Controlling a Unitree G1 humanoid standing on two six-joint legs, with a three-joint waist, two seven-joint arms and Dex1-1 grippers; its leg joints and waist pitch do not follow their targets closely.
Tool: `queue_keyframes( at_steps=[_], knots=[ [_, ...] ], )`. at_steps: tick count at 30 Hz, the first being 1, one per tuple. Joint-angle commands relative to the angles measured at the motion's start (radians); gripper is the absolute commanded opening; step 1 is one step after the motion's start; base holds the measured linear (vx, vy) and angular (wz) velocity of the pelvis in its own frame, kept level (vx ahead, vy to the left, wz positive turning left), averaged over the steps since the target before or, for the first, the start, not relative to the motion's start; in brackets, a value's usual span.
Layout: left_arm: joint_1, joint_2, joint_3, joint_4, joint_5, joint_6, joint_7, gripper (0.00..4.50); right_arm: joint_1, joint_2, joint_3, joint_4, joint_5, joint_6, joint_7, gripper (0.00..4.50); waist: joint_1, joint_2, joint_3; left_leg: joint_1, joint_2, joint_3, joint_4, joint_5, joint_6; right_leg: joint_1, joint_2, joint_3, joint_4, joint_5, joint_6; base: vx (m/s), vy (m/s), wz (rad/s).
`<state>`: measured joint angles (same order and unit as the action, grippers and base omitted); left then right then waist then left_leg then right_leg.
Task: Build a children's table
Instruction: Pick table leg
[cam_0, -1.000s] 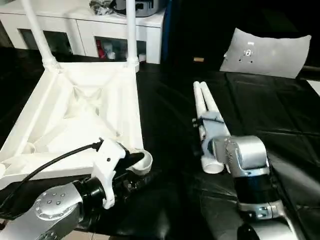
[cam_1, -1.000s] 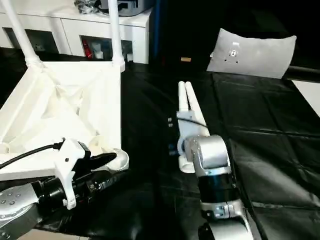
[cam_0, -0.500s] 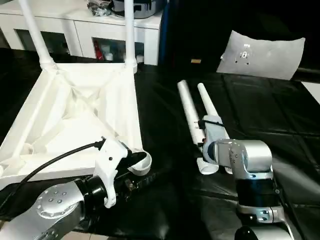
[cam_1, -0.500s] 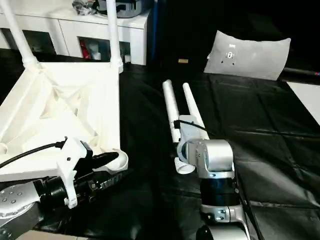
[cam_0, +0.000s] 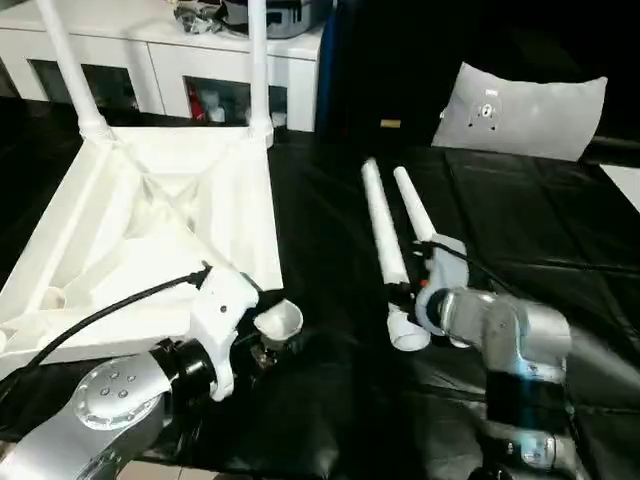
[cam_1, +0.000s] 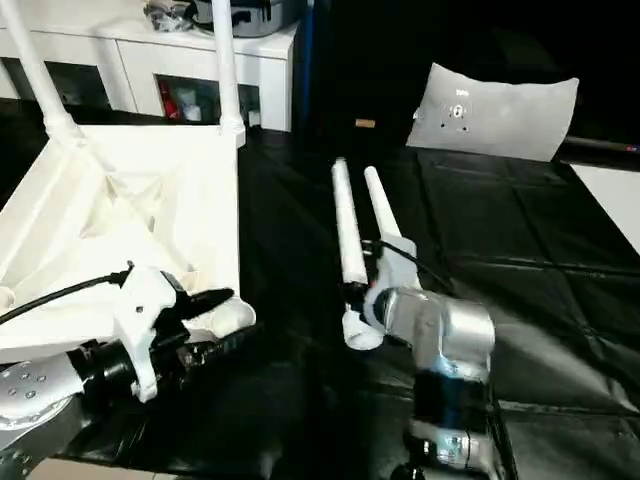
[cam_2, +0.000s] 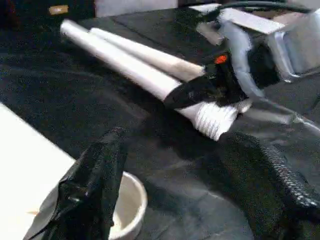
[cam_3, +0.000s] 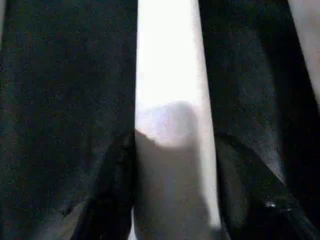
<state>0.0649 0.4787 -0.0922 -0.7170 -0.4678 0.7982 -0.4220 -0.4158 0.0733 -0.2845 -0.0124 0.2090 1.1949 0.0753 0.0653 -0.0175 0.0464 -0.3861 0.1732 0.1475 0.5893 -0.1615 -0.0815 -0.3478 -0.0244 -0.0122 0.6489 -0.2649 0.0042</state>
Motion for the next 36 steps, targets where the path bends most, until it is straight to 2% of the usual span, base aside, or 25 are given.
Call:
queue_keyframes(
  at_steps=[1, 2, 3, 4, 5, 6, 7, 8, 9, 11, 12, 13, 14, 15, 16, 17, 18, 19, 20, 23, 27, 33, 36],
  knots=[
    [-0.017, -0.012, 0.021, 0.025, 0.002, -0.015, 0.02, 3.62, 0.002, -0.015, 0.003, -0.069, 0.025, -0.085, 0.032, 1.92, 0.002, 0.023, -0.048, 0.033, 0.044, -0.012, -0.075, -0.254, -0.115, -0.002, -0.086, 0.042, -0.088, -0.11, -0.067, 0.0, 0.0, 0.0],
    [-0.02, -0.015, 0.024, 0.03, 0.0, -0.015, 0.021, 3.62, 0.002, -0.012, 0.001, -0.074, 0.028, -0.087, 0.033, 1.92, 0.002, 0.026, -0.05, 0.03, 0.043, -0.015, -0.076, -0.237, -0.111, 0.004, -0.086, 0.04, -0.082, -0.088, -0.073, 0.0, 0.0, 0.0],
    [-0.035, -0.028, 0.035, 0.054, -0.004, -0.019, 0.025, 3.62, -0.001, 0.006, -0.024, -0.09, 0.062, -0.091, 0.048, 1.91, 0.001, 0.029, -0.048, 0.029, 0.041, -0.014, -0.076, -0.235, -0.108, 0.002, -0.084, 0.041, -0.084, -0.085, -0.074, 0.0, 0.0, 0.0],
    [-0.047, -0.039, 0.042, 0.073, -0.006, -0.022, 0.03, 3.62, -0.005, 0.022, -0.052, -0.096, 0.099, -0.09, 0.068, 1.91, -0.001, 0.027, -0.048, 0.03, 0.04, -0.012, -0.075, -0.242, -0.104, 0.001, -0.083, 0.042, -0.085, -0.088, -0.075, 0.0, 0.0, 0.0],
    [-0.047, -0.039, 0.042, 0.073, -0.006, -0.022, 0.03, 3.62, -0.005, 0.022, -0.052, -0.096, 0.099, -0.09, 0.068, 1.9, -0.001, 0.027, -0.049, 0.031, 0.04, -0.013, -0.074, -0.245, -0.101, 0.001, -0.084, 0.042, -0.084, -0.092, -0.079, 0.0, 0.0, 0.0],
    [-0.066, -0.065, 0.058, 0.093, -0.01, -0.027, 0.048, 3.62, -0.007, 0.032, -0.073, -0.101, 0.14, -0.092, 0.108, 1.9, -0.002, 0.029, -0.048, 0.029, 0.039, -0.013, -0.075, -0.246, -0.094, 0.004, -0.085, 0.043, -0.087, -0.093, -0.087, 0.0, 0.0, 0.0],
    [-0.107, -0.12, 0.1, 0.127, -0.045, -0.036, 0.077, 3.62, -0.008, 0.047, -0.109, -0.114, 0.217, -0.104, 0.178, 1.9, 0.0, 0.029, -0.049, 0.03, 0.042, -0.014, -0.073, -0.247, -0.088, 0.005, -0.087, 0.042, -0.087, -0.091, -0.097, 0.0, 0.0, 0.0],
    [-0.108, -0.121, 0.101, 0.127, -0.046, -0.036, 0.077, 3.62, -0.008, 0.047, -0.109, -0.114, 0.218, -0.104, 0.179, 1.9, 0.0, 0.029, -0.049, 0.03, 0.042, -0.014, -0.073, -0.247, -0.088, 0.005, -0.087, 0.042, -0.087, -0.091, -0.097, 0.0, 0.0, 0.0],
    [-0.143, -0.154, 0.124, 0.145, -0.084, -0.038, 0.083, 3.62, -0.006, 0.049, -0.126, -0.127, 0.276, -0.122, 0.246, 1.9, 0.003, 0.018, -0.05, 0.025, 0.042, -0.013, -0.072, -0.215, -0.071, 0.012, -0.089, 0.041, -0.088, -0.065, -0.107, 0.0, 0.0, 0.0],
    [-0.183, -0.185, 0.141, 0.165, -0.123, -0.036, 0.08, 3.62, 0.014, 0.029, -0.111, -0.142, 0.333, -0.157, 0.331, 1.9, 0.007, 0.025, -0.052, 0.025, 0.043, -0.013, -0.07, -0.183, -0.064, 0.011, -0.09, 0.039, -0.084, -0.039, -0.11, 0.0, 0.0, 0.0],
    [-0.19, -0.19, 0.144, 0.168, -0.131, -0.036, 0.08, 3.62, 0.018, 0.024, -0.107, -0.145, 0.342, -0.161, 0.347, 1.9, 0.013, 0.02, -0.052, 0.026, 0.046, -0.011, -0.068, -0.182, -0.057, 0.013, -0.091, 0.039, -0.085, -0.037, -0.111, 0.0, 0.0, 0.0],
    [-0.203, -0.201, 0.15, 0.176, -0.145, -0.035, 0.081, 3.62, 0.025, 0.015, -0.099, -0.15, 0.359, -0.168, 0.377, 1.9, 0.013, 0.02, -0.052, 0.026, 0.046, -0.011, -0.068, -0.182, -0.057, 0.013, -0.091, 0.039, -0.085, -0.037, -0.111, 0.0, 0.0, 0.0],
    [-0.239, -0.227, 0.165, 0.197, -0.185, -0.023, 0.082, 3.62, 0.041, -0.003, -0.088, -0.16, 0.397, -0.169, 0.442, 1.9, 0.019, 0.013, -0.052, 0.023, 0.044, -0.01, -0.069, -0.165, -0.048, 0.016, -0.09, 0.038, -0.086, -0.025, -0.112, 0.0, 0.0, 0.0],
    [-0.239, -0.227, 0.165, 0.197, -0.185, -0.023, 0.082, 3.62, 0.041, -0.004, -0.088, -0.16, 0.397, -0.169, 0.442, 1.9, 0.026, 0.018, -0.053, 0.027, 0.045, -0.01, -0.067, -0.159, -0.046, 0.013, -0.091, 0.038, -0.084, -0.023, -0.113, 0.0, 0.0, 0.0],
    [-0.262, -0.246, 0.176, 0.208, -0.219, -0.011, 0.088, 3.62, 0.051, -0.015, -0.08, -0.17, 0.415, -0.17, 0.482, 1.9, 0.027, 0.019, -0.052, 0.025, 0.045, -0.011, -0.07, -0.161, -0.048, 0.012, -0.091, 0.037, -0.084, -0.024, -0.114, 0.0, 0.0, 0.0],
    [-0.29, -0.269, 0.19, 0.222, -0.259, 0.005, 0.094, 3.62, 0.062, -0.025, -0.076, -0.179, 0.439, -0.165, 0.523, 1.9, 0.026, 0.012, -0.051, 0.023, 0.045, -0.01, -0.072, -0.166, -0.047, 0.013, -0.09, 0.037, -0.085, -0.031, -0.114, 0.0, 0.0, 0.0],
    [-0.344, -0.315, 0.218, 0.249, -0.335, 0.033, 0.104, 3.62, 0.077, -0.039, -0.077, -0.192, 0.485, -0.148, 0.59, 1.9, 0.035, 0.006, -0.053, 0.028, 0.043, -0.004, -0.065, -0.172, -0.045, 0.014, -0.095, 0.038, -0.086, -0.049, -0.117, 0.0, 0.0, 0.0],
    [-0.359, -0.327, 0.226, 0.258, -0.358, 0.038, 0.108, 3.62, 0.081, -0.042, -0.076, -0.196, 0.496, -0.144, 0.603, 1.9, 0.042, 0.01, -0.051, 0.028, 0.045, -0.007, -0.065, -0.175, -0.044, 0.012, -0.098, 0.037, -0.089, -0.066, -0.13, 0.0, 0.0, 0.0],
    [-0.401, -0.357, 0.246, 0.285, -0.417, 0.052, 0.118, 3.62, 0.091, -0.05, -0.071, -0.207, 0.524, -0.133, 0.637, 1.9, 0.043, 0.0, -0.05, 0.023, 0.044, -0.005, -0.067, -0.17, -0.041, 0.016, -0.098, 0.037, -0.088, -0.073, -0.133, 0.0, 0.0, 0.0],
    [-0.447, -0.376, 0.258, 0.314, -0.465, 0.062, 0.122, 3.62, 0.106, -0.058, -0.06, -0.225, 0.567, -0.128, 0.674, 1.9, 0.051, 0.004, -0.049, 0.022, 0.046, -0.009, -0.069, -0.168, -0.035, 0.015, -0.1, 0.037, -0.092, -0.094, -0.121, 0.0, 0.0, 0.0],
    [-0.491, -0.398, 0.264, 0.357, -0.5, 0.083, 0.133, 3.62, 0.139, -0.083, -0.029, -0.262, 0.63, -0.134, 0.73, 1.9, 0.055, 0.003, -0.05, 0.021, 0.047, -0.009, -0.07, -0.156, -0.033, 0.016, -0.1, 0.039, -0.096, -0.106, -0.088, 0.0, 0.0, 0.0],
    [-0.527, -0.409, 0.276, 0.379, -0.562, 0.103, 0.143, 3.62, 0.163, -0.099, -0.023, -0.293, 0.697, -0.11, 0.772, 1.9, 0.058, 0.002, -0.05, 0.023, 0.047, -0.011, -0.07, -0.166, -0.038, 0.014, -0.101, 0.038, -0.097, -0.115, -0.096, 0.0, 0.0, 0.0],
    [-0.539, -0.414, 0.28, 0.389, -0.6, 0.092, 0.121, 3.62, 0.175, -0.109, -0.018, -0.302, 0.736, -0.096, 0.789, 1.9, 0.06, -0.001, -0.049, 0.02, 0.047, -0.01, -0.071, -0.162, -0.034, 0.016, -0.101, 0.038, -0.099, -0.122, -0.089, 0.0, 0.0, 0.0]
  ],
)
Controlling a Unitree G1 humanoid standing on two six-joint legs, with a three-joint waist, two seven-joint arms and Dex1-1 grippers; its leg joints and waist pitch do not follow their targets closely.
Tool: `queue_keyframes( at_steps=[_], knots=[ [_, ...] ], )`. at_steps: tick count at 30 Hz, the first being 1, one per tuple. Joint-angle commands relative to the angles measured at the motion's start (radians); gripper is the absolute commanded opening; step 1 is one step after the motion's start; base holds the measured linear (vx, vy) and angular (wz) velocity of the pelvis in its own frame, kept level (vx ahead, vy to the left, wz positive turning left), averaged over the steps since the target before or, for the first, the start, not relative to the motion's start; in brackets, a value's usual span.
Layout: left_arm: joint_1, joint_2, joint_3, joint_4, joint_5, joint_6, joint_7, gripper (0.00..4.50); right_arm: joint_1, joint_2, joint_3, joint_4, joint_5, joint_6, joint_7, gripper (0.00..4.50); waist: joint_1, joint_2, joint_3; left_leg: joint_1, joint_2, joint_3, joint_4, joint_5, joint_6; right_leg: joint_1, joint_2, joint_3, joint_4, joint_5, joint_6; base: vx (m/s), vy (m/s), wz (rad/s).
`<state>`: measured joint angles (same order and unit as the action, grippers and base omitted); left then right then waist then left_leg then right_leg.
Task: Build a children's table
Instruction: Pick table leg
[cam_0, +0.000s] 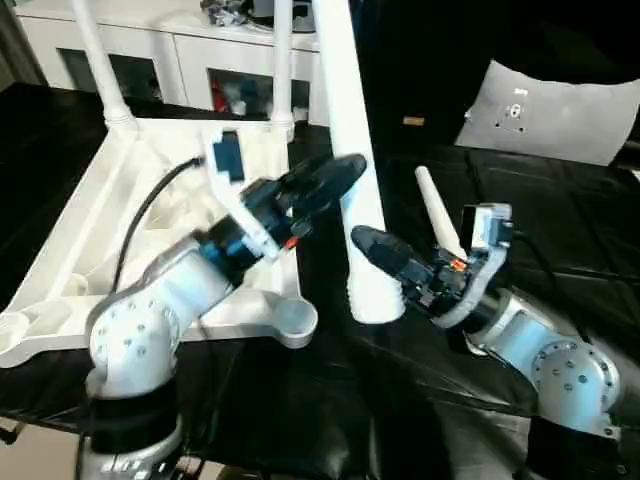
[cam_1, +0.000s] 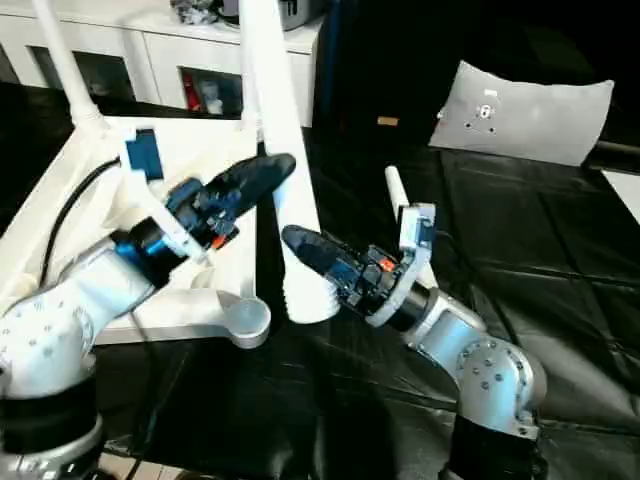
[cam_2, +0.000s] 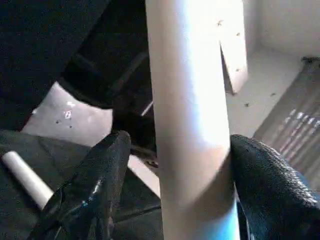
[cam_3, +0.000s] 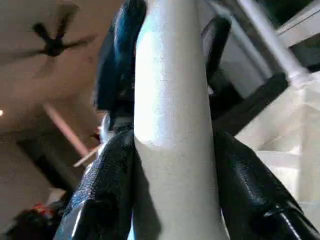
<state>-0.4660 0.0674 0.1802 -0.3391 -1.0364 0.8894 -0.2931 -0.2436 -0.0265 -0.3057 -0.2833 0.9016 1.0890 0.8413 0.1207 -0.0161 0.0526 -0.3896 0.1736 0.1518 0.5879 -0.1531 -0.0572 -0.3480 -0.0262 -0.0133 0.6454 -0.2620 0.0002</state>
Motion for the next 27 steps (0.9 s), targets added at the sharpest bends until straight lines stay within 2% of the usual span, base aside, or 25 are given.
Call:
queue_keyframes(
  at_steps=[1, 3, 9, 12, 13, 19, 20, 27],
  knots=[
    [-0.01, -0.004, 0.01, 0.012, -0.055, 0.001, -0.027, 3.27, 0.01, -0.017, 0.008, -0.033, 0.06, 0.011, 0.03, 1.9, 0.007, -0.003, -0.054, 0.023, 0.046, -0.014, -0.069, -0.172, -0.058, 0.016, -0.1, 0.04, -0.098, -0.139, -0.083, 0.0, 0.0, 0.0],
    [-0.009, 0.004, 0.008, 0.012, -0.085, 0.008, -0.073, 2.92, 0.022, -0.03, 0.017, -0.034, 0.083, 0.017, 0.05, 1.9, 0.011, -0.002, -0.055, 0.025, 0.045, -0.013, -0.068, -0.166, -0.056, 0.015, -0.101, 0.04, -0.1, -0.146, -0.081, 0.0, 0.0, 0.0],
    [-0.001, 0.029, -0.005, 0.007, -0.119, 0.025, -0.153, 2.92, 0.042, -0.059, 0.039, -0.038, 0.111, 0.028, 0.08, 1.9, 0.014, 0.0, -0.054, 0.026, 0.049, -0.015, -0.072, -0.18, -0.068, 0.012, -0.1, 0.04, -0.098, -0.15, -0.079, 0.0, 0.0, 0.0],
    [0.004, 0.033, 0.006, 0.009, -0.178, 0.026, -0.193, 2.92, 0.051, -0.076, 0.049, -0.041, 0.132, 0.037, 0.088, 1.9, 0.022, -0.004, -0.054, 0.027, 0.049, -0.013, -0.072, -0.187, -0.07, 0.012, -0.101, 0.041, -0.098, -0.156, -0.083, 0.0, 0.0, 0.0],
    [0.009, 0.04, 0.005, 0.008, -0.193, 0.029, -0.217, 2.92, 0.054, -0.084, 0.056, -0.041, 0.139, 0.037, 0.09, 1.9, 0.024, -0.001, -0.052, 0.027, 0.049, -0.014, -0.073, -0.188, -0.068, 0.011, -0.102, 0.041, -0.099, -0.17, -0.079, 0.0, 0.0, 0.0],
    [0.015, 0.063, -0.004, 0.025, -0.197, 0.031, -0.278, 2.92, 0.074, -0.114, 0.085, -0.04, 0.142, 0.022, 0.098, 1.9, 0.026, -0.002, -0.051, 0.028, 0.05, -0.014, -0.077, -0.198, -0.075, 0.009, -0.103, 0.042, -0.102, -0.197, -0.056, 0.0, 0.0, 0.0],
    [0.014, 0.065, -0.004, 0.027, -0.199, 0.032, -0.282, 2.92, 0.074, -0.116, 0.086, -0.039, 0.141, 0.021, 0.099, 1.9, 0.026, 0.001, -0.051, 0.028, 0.05, -0.014, -0.077, -0.207, -0.078, 0.008, -0.104, 0.042, -0.104, -0.21, -0.054, 0.0, 0.0, 0.0],
    [0.012, 0.084, -0.008, 0.034, -0.224, 0.026, -0.298, 2.92, 0.078, -0.137, 0.103, -0.035, 0.154, 0.003, 0.094, 1.9, 0.026, -0.001, -0.052, 0.028, 0.051, -0.015, -0.077, -0.201, -0.078, 0.009, -0.103, 0.042, -0.101, -0.2, -0.057, 0.0, 0.0, 0.0]
  ],
)
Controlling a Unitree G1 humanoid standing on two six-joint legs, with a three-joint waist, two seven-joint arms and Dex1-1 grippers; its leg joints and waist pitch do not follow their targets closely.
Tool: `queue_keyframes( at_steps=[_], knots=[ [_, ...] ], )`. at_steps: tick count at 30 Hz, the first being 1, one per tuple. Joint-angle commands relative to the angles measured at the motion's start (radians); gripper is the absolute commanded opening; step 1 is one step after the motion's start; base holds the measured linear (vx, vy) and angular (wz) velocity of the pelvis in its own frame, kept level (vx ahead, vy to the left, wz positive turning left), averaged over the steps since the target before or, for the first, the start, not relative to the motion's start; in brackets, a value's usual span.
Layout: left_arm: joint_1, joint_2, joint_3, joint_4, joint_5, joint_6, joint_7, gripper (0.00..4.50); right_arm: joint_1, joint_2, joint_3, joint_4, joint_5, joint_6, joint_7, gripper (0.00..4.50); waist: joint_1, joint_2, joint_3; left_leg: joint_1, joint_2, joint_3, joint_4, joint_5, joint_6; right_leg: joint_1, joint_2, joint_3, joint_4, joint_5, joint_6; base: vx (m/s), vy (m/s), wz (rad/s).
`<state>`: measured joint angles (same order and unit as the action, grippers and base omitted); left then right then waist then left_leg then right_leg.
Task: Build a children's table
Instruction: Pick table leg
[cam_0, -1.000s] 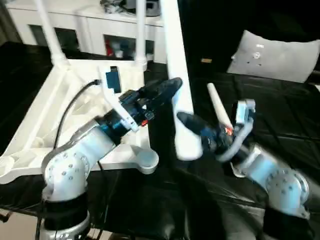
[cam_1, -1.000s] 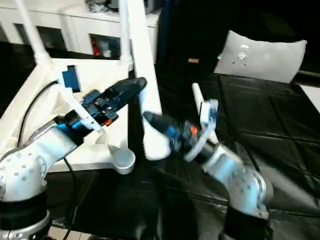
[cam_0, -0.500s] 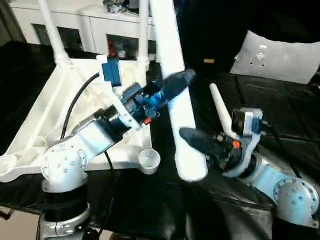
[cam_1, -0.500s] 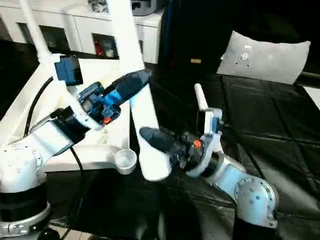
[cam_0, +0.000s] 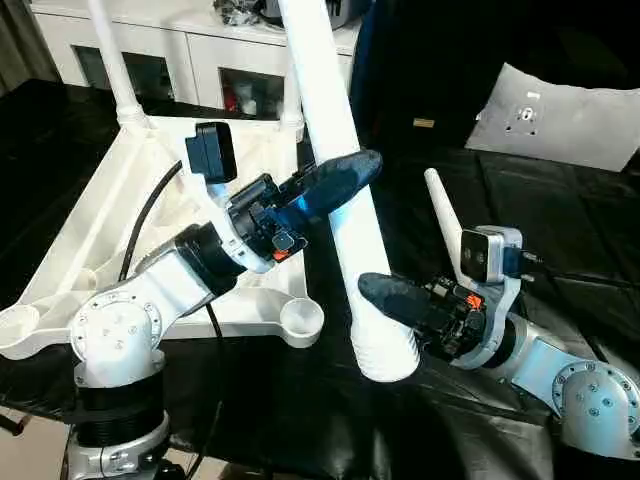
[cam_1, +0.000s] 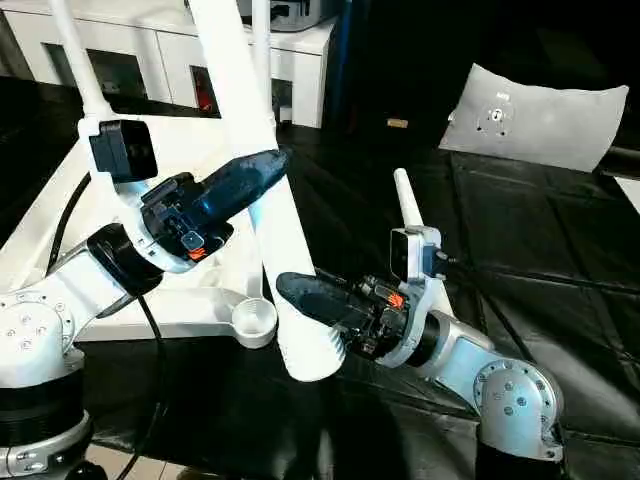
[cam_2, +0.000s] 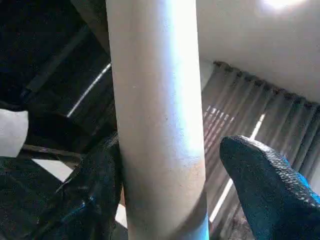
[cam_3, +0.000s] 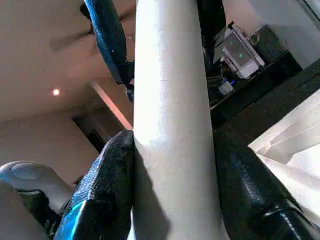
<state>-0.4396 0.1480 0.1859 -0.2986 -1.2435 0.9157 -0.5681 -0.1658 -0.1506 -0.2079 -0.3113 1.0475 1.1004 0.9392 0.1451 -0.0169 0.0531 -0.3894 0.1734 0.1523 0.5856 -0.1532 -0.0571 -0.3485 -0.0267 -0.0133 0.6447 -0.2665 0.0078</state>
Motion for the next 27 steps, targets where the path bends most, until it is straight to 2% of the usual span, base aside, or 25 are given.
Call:
queue_keyframes(
  at_steps=[1, 7, 10, 12, 13, 14, 15, 16, 20, 22, 27],
  knots=[
    [-0.014, 0.004, -0.014, -0.006, -0.017, -0.001, -0.025, 2.92, 0.0, -0.014, 0.006, -0.006, 0.009, -0.01, -0.003, 1.9, 0.001, 0.0, -0.052, 0.028, 0.051, -0.015, -0.075, -0.2, -0.076, 0.009, -0.103, 0.041, -0.101, -0.192, -0.066, 0.0, 0.0, 0.0],
    [-0.014, 0.012, -0.017, -0.005, -0.019, -0.002, -0.037, 2.92, 0.0, -0.023, 0.015, -0.003, 0.012, -0.022, -0.005, 1.9, 0.001, -0.001, -0.051, 0.027, 0.051, -0.014, -0.075, -0.2, -0.075, 0.01, -0.103, 0.042, -0.101, -0.186, -0.071, 0.0, 0.0, 0.0],
    [-0.013, 0.024, -0.031, -0.007, 0.024, -0.028, -0.041, 2.92, 0.0, -0.033, 0.023, -0.002, 0.014, -0.033, -0.008, 1.9, 0.001, 0.0, -0.052, 0.028, 0.052, -0.015, -0.075, -0.194, -0.073, 0.011, -0.102, 0.042, -0.101, -0.184, -0.061, 0.0, 0.0, 0.0],
    [-0.008, 0.057, -0.079, -0.02, 0.153, -0.099, -0.084, 2.92, 0.004, -0.046, 0.036, -0.001, 0.006, -0.047, -0.007, 1.9, 0.001, -0.001, -0.051, 0.029, 0.055, -0.016, -0.079, -0.204, -0.07, 0.009, -0.103, 0.043, -0.105, -0.191, -0.047, 0.0, 0.0, 0.0],
    [-0.008, 0.06, -0.084, -0.021, 0.166, -0.106, -0.088, 2.92, 0.004, -0.047, 0.036, 0.0, 0.004, -0.048, -0.007, 1.9, 0.001, 0.0, -0.051, 0.029, 0.055, -0.016, -0.079, -0.206, -0.069, 0.009, -0.103, 0.043, -0.105, -0.194, -0.044, 0.0, 0.0, 0.0],
    [0.0, 0.088, -0.121, -0.019, 0.248, -0.155, -0.12, 2.92, 0.006, -0.05, 0.04, 0.0, 0.001, -0.052, -0.004, 1.9, 0.001, -0.001, -0.051, 0.028, 0.055, -0.017, -0.08, -0.204, -0.067, 0.01, -0.104, 0.043, -0.107, -0.194, -0.039, 0.0, 0.0, 0.0],
    [0.003, 0.095, -0.129, -0.015, 0.265, -0.168, -0.131, 2.92, 0.007, -0.05, 0.041, 0.0, 0.001, -0.053, -0.003, 1.9, 0.001, 0.0, -0.052, 0.028, 0.056, -0.017, -0.08, -0.206, -0.069, 0.01, -0.104, 0.044, -0.105, -0.195, -0.036, 0.0, 0.0, 0.0],
    [0.005, 0.098, -0.132, -0.014, 0.272, -0.173, -0.136, 2.92, 0.007, -0.05, 0.042, 0.0, 0.0, -0.054, -0.003, 1.9, -0.001, 0.0, -0.052, 0.028, 0.055, -0.016, -0.079, -0.205, -0.07, 0.009, -0.104, 0.044, -0.105, -0.194, -0.037, 0.0, 0.0, 0.0],
    [0.012, 0.113, -0.137, -0.006, 0.297, -0.199, -0.159, 2.92, 0.008, -0.053, 0.046, 0.001, -0.001, -0.058, 0.0, 1.9, -0.002, 0.004, -0.056, 0.029, 0.053, -0.015, -0.075, -0.183, -0.072, 0.01, -0.101, 0.04, -0.095, -0.116, -0.078, 0.0, 0.0, 0.0],
    [0.014, 0.124, -0.138, 0.0, 0.308, -0.216, -0.168, 2.92, 0.01, -0.059, 0.051, 0.002, 0.001, -0.066, -0.001, 1.9, -0.003, 0.002, -0.056, 0.026, 0.052, -0.013, -0.073, -0.175, -0.066, 0.013, -0.102, 0.04, -0.094, -0.091, -0.095, 0.0, 0.0, 0.0],
    [0.021, 0.145, -0.165, 0.021, 0.365, -0.258, -0.205, 2.97, 0.012, -0.068, 0.06, 0.004, 0.008, -0.08, -0.004, 1.9, -0.003, 0.002, -0.055, 0.027, 0.053, -0.013, -0.074, -0.183, -0.06, 0.012, -0.101, 0.04, -0.096, -0.106, -0.098, 0.0, 0.0, 0.0]
  ],
)
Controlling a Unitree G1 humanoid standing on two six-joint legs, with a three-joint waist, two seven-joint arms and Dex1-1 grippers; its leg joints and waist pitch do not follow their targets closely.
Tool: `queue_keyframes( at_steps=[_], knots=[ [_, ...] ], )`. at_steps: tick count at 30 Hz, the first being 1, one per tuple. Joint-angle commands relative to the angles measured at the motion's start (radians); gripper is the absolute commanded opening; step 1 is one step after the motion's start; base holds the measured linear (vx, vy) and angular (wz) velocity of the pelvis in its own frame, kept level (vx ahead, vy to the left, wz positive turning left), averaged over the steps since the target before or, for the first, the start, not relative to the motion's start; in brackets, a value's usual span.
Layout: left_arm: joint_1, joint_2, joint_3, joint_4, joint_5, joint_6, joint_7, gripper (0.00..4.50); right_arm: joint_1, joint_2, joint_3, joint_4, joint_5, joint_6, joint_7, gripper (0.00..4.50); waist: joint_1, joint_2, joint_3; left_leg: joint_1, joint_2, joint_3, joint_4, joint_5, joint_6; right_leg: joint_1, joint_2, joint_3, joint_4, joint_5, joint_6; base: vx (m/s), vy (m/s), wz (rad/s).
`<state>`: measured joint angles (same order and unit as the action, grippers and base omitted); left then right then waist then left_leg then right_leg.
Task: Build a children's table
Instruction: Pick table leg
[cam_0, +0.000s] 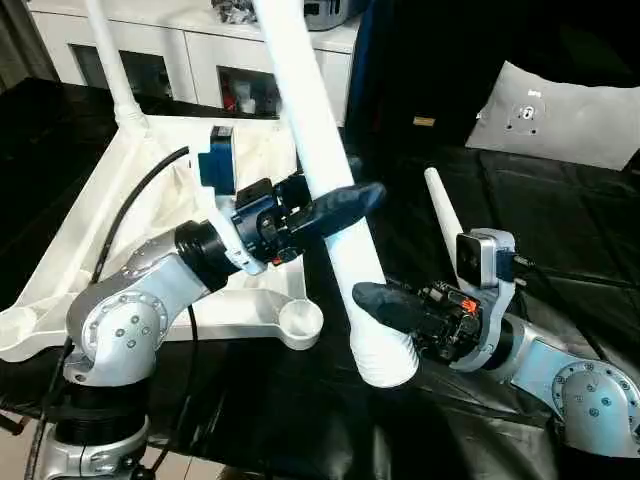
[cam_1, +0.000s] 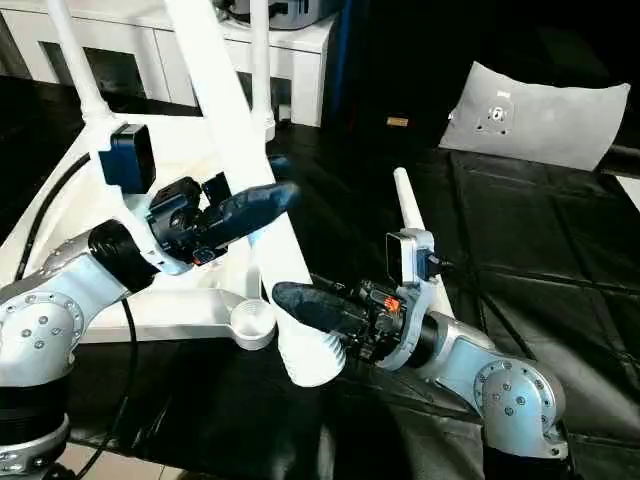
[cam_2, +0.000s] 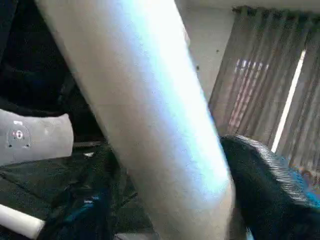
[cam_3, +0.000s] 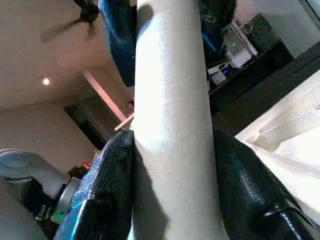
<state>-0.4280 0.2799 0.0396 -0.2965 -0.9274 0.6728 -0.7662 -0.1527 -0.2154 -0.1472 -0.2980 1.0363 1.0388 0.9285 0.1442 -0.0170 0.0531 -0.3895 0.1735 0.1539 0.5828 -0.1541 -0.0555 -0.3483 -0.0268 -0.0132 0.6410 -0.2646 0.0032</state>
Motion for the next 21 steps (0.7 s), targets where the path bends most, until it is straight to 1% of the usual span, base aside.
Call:
queue_keyframes(
  at_steps=[1, 3, 5, 9, 12, 14, 15, 17, 18, 20, 21],
  knots=[
    [0.011, 0.014, -0.022, 0.022, 0.057, -0.021, -0.013, 2.91, 0.0, -0.004, 0.0, -0.009, 0.019, -0.02, 0.007, 1.9, -0.001, 0.002, -0.055, 0.028, 0.053, -0.013, -0.071, -0.185, -0.065, 0.012, -0.103, 0.04, -0.092, -0.116, -0.097, 0.0, 0.0, 0.0],
    [0.014, 0.016, -0.029, 0.03, 0.072, -0.035, -0.025, 2.63, 0.0, -0.007, 0.003, -0.008, 0.019, -0.024, 0.006, 1.9, -0.003, 0.002, -0.056, 0.027, 0.054, -0.014, -0.072, -0.183, -0.064, 0.013, -0.103, 0.04, -0.091, -0.111, -0.097, 0.0, 0.0, 0.0],
    [0.015, 0.019, -0.034, 0.033, 0.081, -0.042, -0.029, 2.66, 0.0, -0.009, 0.005, -0.007, 0.019, -0.028, 0.006, 1.9, -0.002, 0.002, -0.056, 0.029, 0.052, -0.013, -0.069, -0.184, -0.064, 0.012, -0.103, 0.04, -0.09, -0.109, -0.104, 0.0, 0.0, 0.0],
    [0.018, 0.027, -0.049, 0.04, 0.101, -0.056, -0.038, 2.55, 0.002, -0.014, 0.011, -0.007, 0.02, -0.036, 0.004, 1.9, -0.002, 0.002, -0.056, 0.027, 0.053, -0.013, -0.069, -0.177, -0.058, 0.013, -0.102, 0.039, -0.089, -0.097, -0.11, 0.0, 0.0, 0.0],
    [0.02, 0.028, -0.052, 0.041, 0.102, -0.058, -0.043, 2.54, 0.004, -0.016, 0.015, -0.008, 0.018, -0.04, 0.004, 1.9, -0.002, 0.002, -0.057, 0.027, 0.052, -0.012, -0.067, -0.173, -0.055, 0.014, -0.101, 0.039, -0.088, -0.087, -0.113, 0.0, 0.0, 0.0],
    [0.025, 0.026, -0.05, 0.04, 0.094, -0.053, -0.045, 2.54, 0.007, -0.017, 0.018, -0.009, 0.016, -0.044, 0.004, 1.9, -0.002, 0.004, -0.057, 0.027, 0.052, -0.013, -0.068, -0.173, -0.055, 0.014, -0.102, 0.039, -0.087, -0.085, -0.117, 0.0, 0.0, 0.0],
    [0.029, 0.017, -0.036, 0.039, 0.067, -0.036, -0.033, 2.54, 0.009, -0.019, 0.021, -0.009, 0.015, -0.05, 0.003, 1.9, -0.003, 0.003, -0.057, 0.027, 0.053, -0.013, -0.067, -0.177, -0.057, 0.014, -0.101, 0.038, -0.086, -0.083, -0.121, 0.0, 0.0, 0.0],
    [0.03, 0.015, -0.031, 0.039, 0.057, -0.03, -0.027, 2.54, 0.009, -0.02, 0.022, -0.009, 0.014, -0.052, 0.003, 1.9, -0.003, 0.004, -0.057, 0.028, 0.052, -0.013, -0.067, -0.18, -0.056, 0.013, -0.101, 0.038, -0.087, -0.085, -0.124, 0.0, 0.0, 0.0],
    [0.024, 0.002, 0.001, 0.055, -0.002, 0.023, 0.028, 2.52, 0.01, -0.023, 0.024, -0.009, 0.009, -0.06, 0.001, 1.9, -0.003, 0.004, -0.058, 0.029, 0.051, -0.012, -0.065, -0.182, -0.059, 0.012, -0.1, 0.038, -0.083, -0.079, -0.132, 0.0, 0.0, 0.0],
    [0.02, -0.006, 0.02, 0.064, -0.037, 0.044, 0.055, 2.51, 0.01, -0.025, 0.026, -0.009, 0.007, -0.065, 0.0, 1.9, -0.003, 0.002, -0.057, 0.027, 0.05, -0.012, -0.065, -0.183, -0.059, 0.014, -0.101, 0.038, -0.084, -0.086, -0.136, 0.0, 0.0, 0.0],
    [0.017, -0.013, 0.033, 0.066, -0.072, 0.061, 0.072, 2.48, 0.01, -0.026, 0.027, -0.008, 0.003, -0.07, -0.001, 1.9, -0.001, 0.003, -0.056, 0.027, 0.05, -0.012, -0.064, -0.186, -0.059, 0.014, -0.102, 0.038, -0.086, -0.103, -0.137, 0.0, 0.0, 0.0]
  ],
)
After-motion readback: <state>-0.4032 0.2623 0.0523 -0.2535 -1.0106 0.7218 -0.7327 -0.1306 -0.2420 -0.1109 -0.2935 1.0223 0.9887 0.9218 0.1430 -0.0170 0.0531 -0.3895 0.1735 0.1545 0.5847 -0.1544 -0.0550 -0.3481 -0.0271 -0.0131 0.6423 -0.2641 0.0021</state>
